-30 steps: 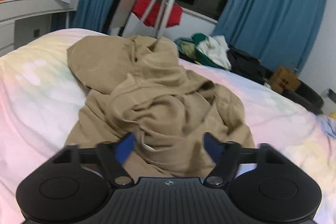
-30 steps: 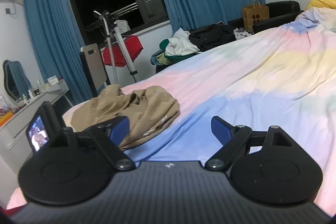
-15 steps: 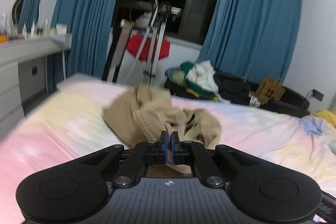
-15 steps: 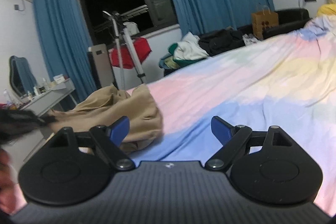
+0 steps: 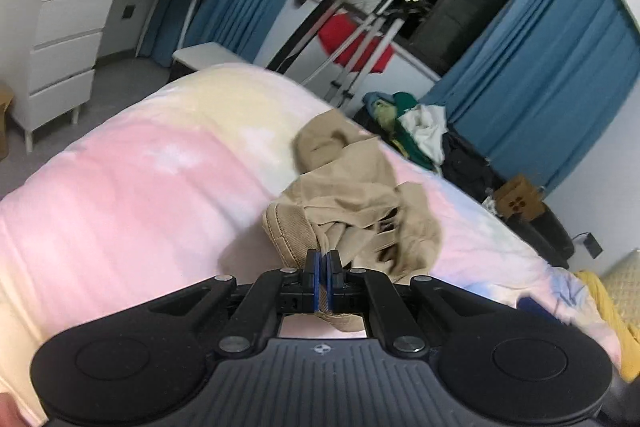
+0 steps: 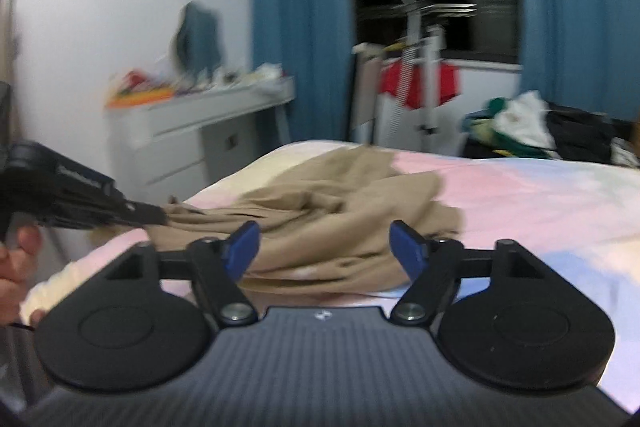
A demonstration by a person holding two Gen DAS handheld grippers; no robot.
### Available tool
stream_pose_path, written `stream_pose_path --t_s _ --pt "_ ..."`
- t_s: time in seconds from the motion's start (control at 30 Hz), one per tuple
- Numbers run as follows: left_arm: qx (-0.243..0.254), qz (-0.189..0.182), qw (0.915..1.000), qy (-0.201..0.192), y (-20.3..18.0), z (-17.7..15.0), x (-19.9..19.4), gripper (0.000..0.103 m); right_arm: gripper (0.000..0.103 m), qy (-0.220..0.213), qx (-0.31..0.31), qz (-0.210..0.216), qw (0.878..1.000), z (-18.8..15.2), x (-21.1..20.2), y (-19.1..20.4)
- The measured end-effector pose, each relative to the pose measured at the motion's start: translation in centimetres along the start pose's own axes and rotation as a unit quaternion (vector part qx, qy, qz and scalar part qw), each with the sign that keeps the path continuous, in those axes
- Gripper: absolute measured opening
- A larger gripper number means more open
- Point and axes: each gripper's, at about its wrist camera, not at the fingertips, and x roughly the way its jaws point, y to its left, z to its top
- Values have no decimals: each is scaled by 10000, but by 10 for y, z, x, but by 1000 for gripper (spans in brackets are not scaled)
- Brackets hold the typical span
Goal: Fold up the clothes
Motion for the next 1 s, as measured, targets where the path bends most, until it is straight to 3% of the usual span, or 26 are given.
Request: stream_pose_path --t_s 0.1,0.23,0.4,0.57,0.67,0.7,0.73,0.87,1.0 --pt "-386 -132 9988 285 27 7 10 4 60 365 -487 277 9978 16 36 24" --pt "-566 15 9970 530 50 3 27 6 48 976 -1197 504 9867 31 99 54" --pt "-965 252 9908 909 74 -4 54 12 47 1772 -2398 824 9509 20 162 98" --pt "-1207 341 9883 867 87 -3 57 20 47 2228 -3356 674 9128 -6 198 115" --pt "-1334 333 9856 983 92 -4 65 23 42 2139 -3534 565 9089 -16 202 119" --pt "-1366 323 9850 1000 92 -4 67 23 21 2098 -3499 544 9114 -18 201 120" --pt "-1386 319 9848 1001 92 -5 67 25 10 2034 -3367 490 9181 -14 201 118" --pt "-1281 195 9876 887 88 -4 69 45 5 1552 -2757 386 9478 9 185 109" --pt "-937 20 9914 915 71 -5 77 49 5 836 -1990 283 9760 41 154 89"
